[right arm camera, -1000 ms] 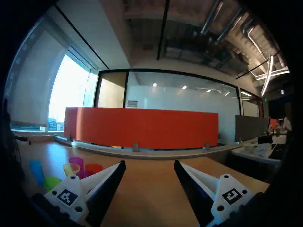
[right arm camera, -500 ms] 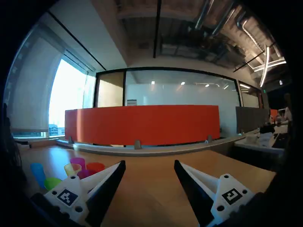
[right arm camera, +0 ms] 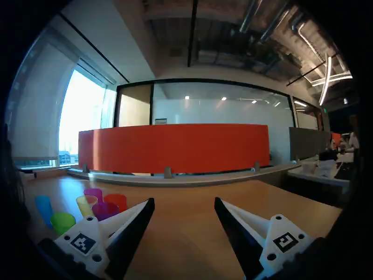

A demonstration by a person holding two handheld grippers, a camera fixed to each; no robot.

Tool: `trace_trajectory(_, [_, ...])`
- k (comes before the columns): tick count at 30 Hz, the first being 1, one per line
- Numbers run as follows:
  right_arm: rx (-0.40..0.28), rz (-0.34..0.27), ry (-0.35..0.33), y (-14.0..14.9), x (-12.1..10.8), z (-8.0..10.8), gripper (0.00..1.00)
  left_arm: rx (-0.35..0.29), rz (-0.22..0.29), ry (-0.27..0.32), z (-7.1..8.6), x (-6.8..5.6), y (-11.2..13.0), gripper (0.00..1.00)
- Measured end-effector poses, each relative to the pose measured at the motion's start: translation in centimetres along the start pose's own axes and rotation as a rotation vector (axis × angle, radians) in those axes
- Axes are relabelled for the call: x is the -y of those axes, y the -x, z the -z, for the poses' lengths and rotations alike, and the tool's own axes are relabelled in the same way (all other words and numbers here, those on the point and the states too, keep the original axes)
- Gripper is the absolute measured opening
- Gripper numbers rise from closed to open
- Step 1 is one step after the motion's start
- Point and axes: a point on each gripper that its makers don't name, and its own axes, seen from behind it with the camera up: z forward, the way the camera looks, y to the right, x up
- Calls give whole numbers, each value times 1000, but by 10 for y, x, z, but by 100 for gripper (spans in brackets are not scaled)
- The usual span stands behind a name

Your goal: Pour water

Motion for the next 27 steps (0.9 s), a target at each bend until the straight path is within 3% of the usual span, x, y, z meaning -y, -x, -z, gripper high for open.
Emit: trace_trajectory(27, [47,23,4,18,0,-1,99,0,0,0,1,0,0,85])
